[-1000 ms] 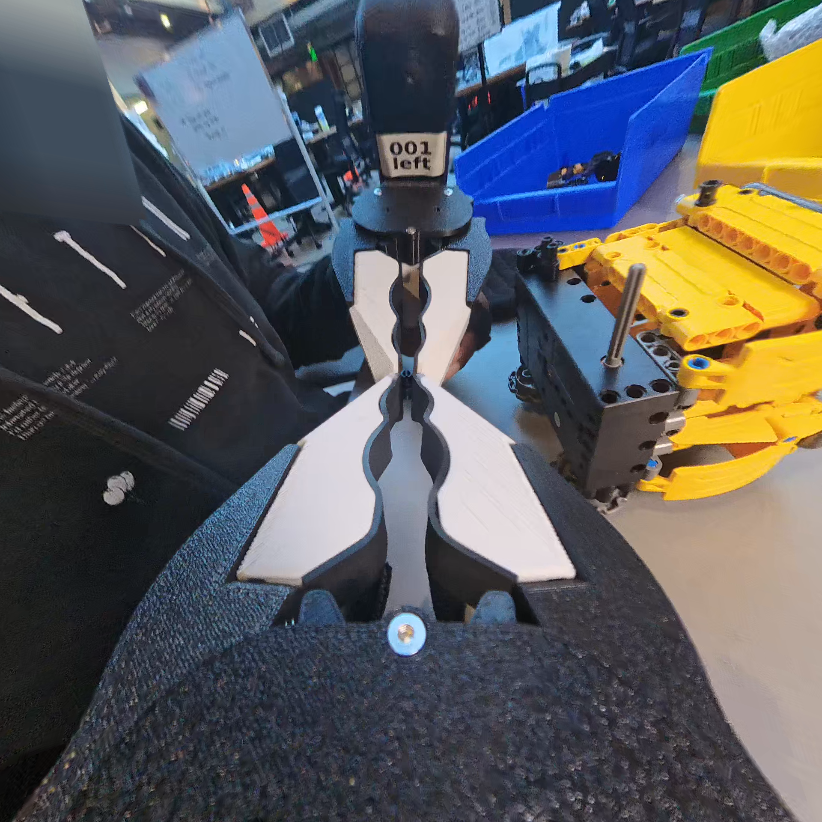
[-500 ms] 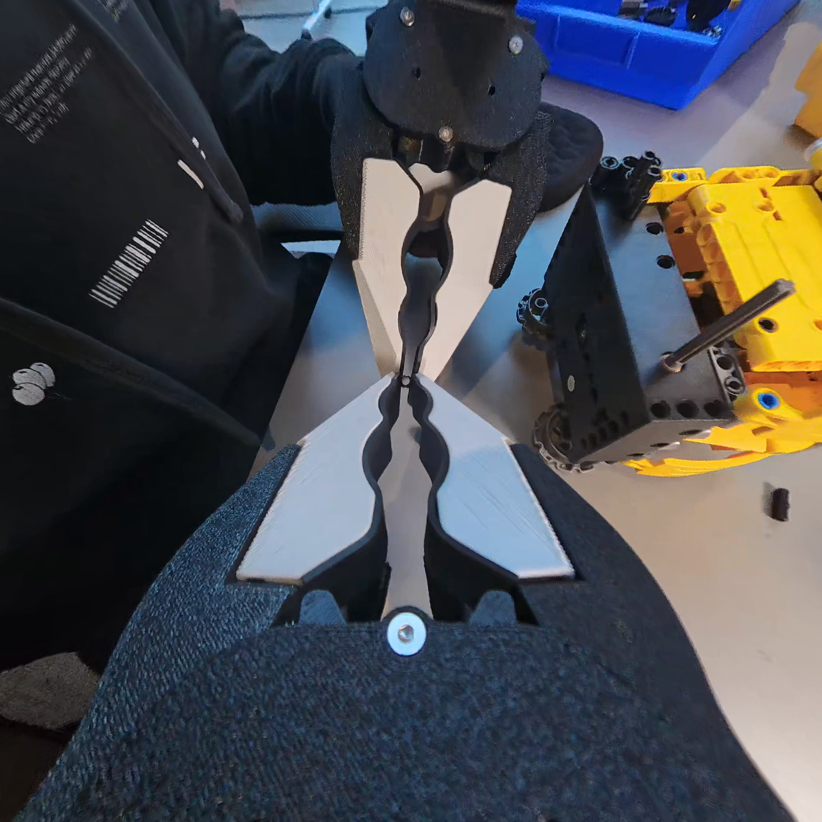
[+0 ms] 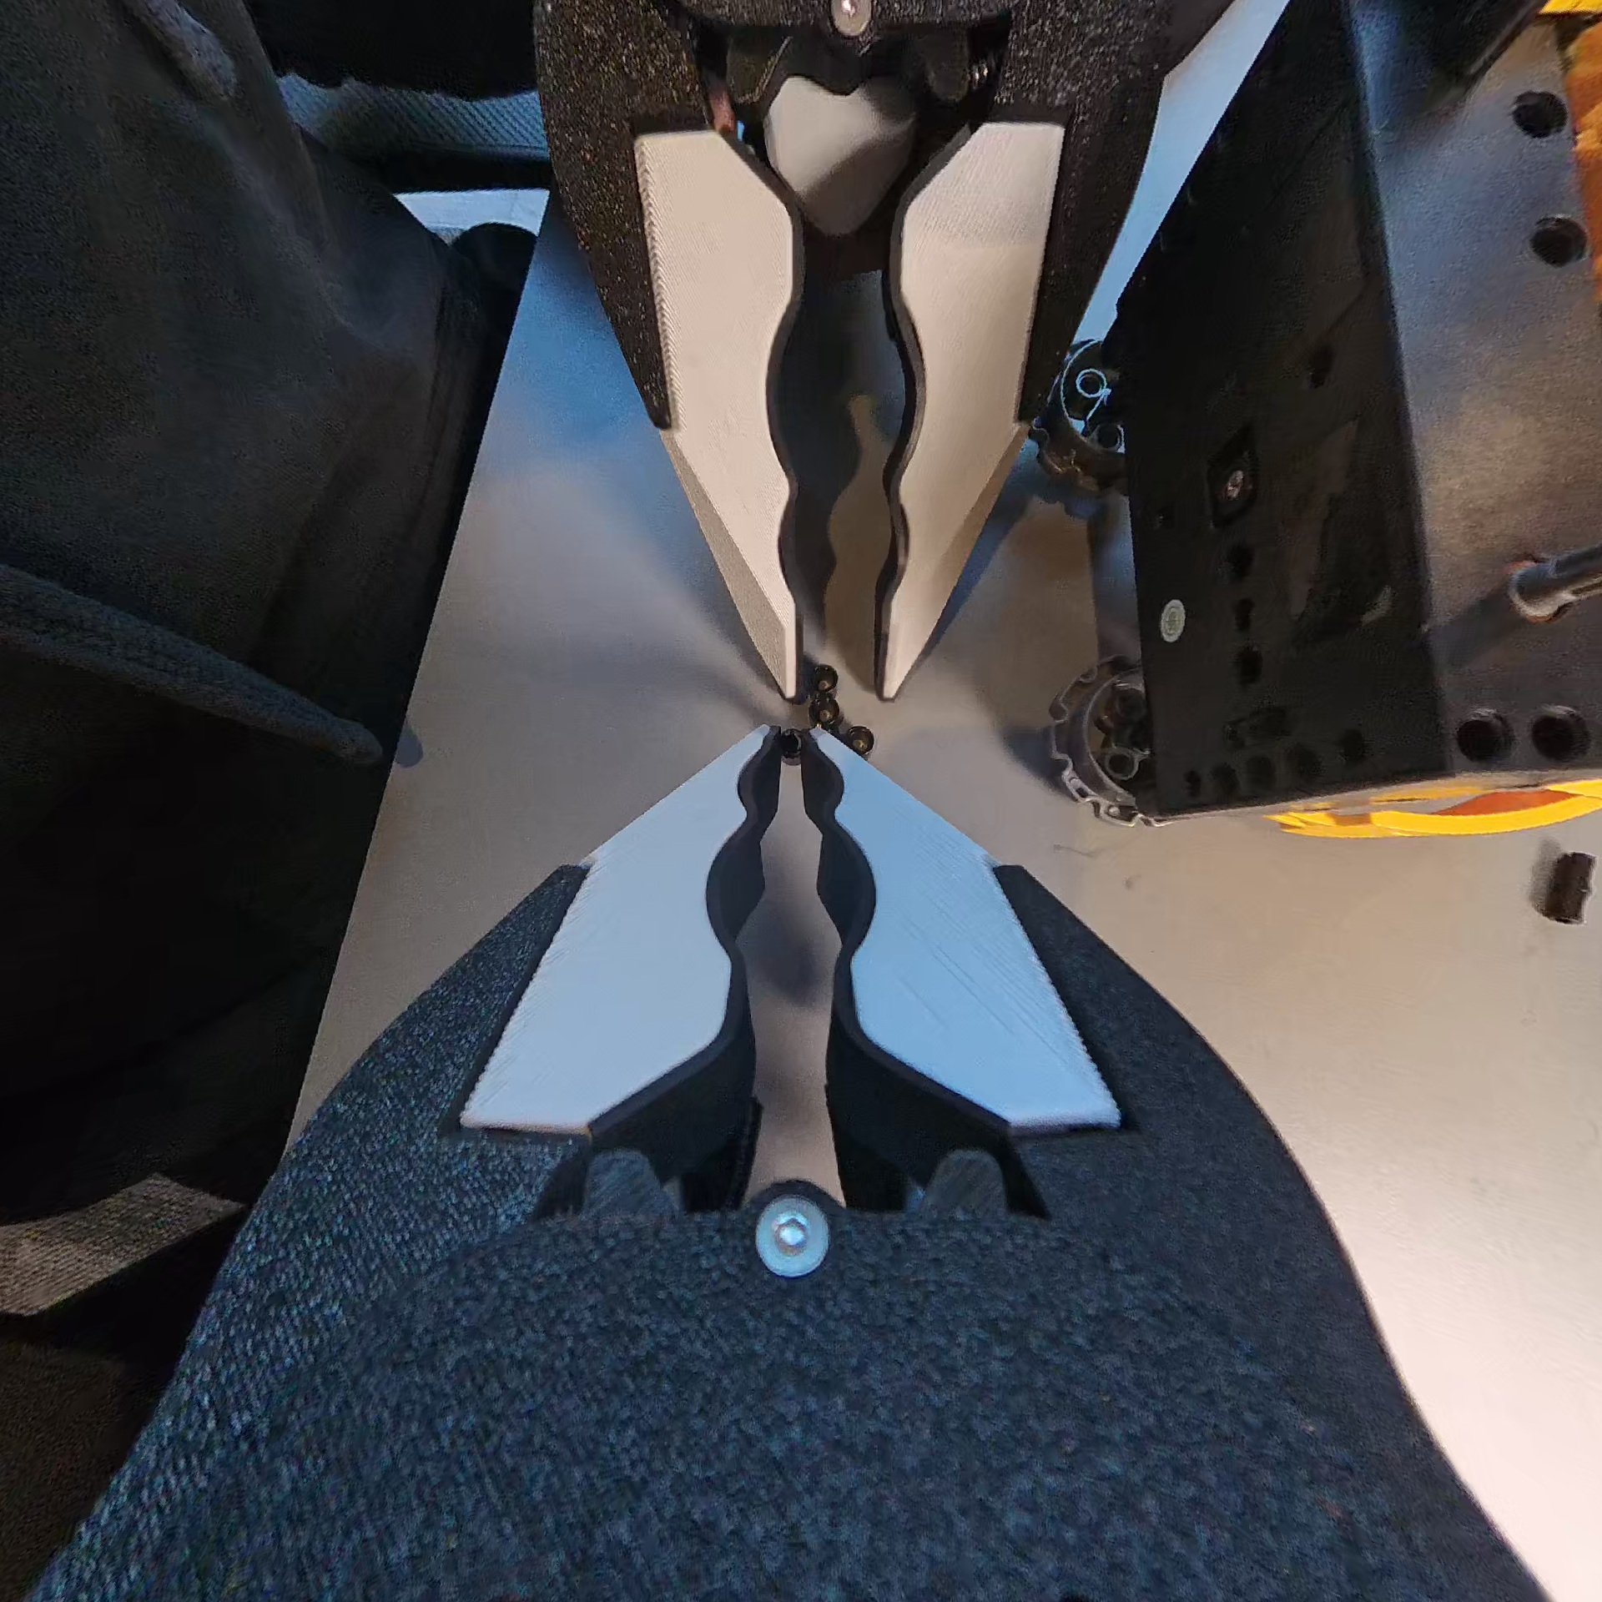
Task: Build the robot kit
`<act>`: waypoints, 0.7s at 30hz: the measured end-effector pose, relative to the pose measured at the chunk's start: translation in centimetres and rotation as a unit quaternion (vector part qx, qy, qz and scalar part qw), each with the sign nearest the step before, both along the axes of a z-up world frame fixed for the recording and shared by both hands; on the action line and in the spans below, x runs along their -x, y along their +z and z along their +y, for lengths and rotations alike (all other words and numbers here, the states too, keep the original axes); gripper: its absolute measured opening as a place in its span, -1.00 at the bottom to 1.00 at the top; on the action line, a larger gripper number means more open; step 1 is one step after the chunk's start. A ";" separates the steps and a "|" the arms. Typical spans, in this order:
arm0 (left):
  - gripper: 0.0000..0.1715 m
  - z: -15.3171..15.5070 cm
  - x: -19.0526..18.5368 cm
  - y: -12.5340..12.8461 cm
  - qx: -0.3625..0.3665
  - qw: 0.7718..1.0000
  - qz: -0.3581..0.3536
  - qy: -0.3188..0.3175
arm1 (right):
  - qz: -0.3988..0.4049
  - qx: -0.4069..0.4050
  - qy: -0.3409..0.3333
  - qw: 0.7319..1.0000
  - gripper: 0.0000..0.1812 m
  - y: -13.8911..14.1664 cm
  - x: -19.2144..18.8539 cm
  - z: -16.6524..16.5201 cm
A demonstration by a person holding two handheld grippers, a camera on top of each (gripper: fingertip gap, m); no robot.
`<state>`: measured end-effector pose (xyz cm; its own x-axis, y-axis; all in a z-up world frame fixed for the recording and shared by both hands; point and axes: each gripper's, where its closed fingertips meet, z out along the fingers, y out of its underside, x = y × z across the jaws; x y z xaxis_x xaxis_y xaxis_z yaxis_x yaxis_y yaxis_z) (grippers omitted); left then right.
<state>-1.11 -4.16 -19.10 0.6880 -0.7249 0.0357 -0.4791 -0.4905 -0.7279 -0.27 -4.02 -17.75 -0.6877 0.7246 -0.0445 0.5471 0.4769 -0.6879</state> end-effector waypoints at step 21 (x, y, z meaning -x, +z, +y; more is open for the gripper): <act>-0.95 0.0 -0.2 -0.1 0.009 1.000 -0.018 -0.011 | -0.085 -0.119 0.097 0.984 -0.96 -0.3 -0.1 0.0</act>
<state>-0.95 -4.17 -19.19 0.6694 -0.7393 0.0731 -0.4639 -0.4929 -0.7361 -0.17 -3.99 -18.00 -0.8114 0.5843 -0.0157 0.5275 0.7203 -0.4505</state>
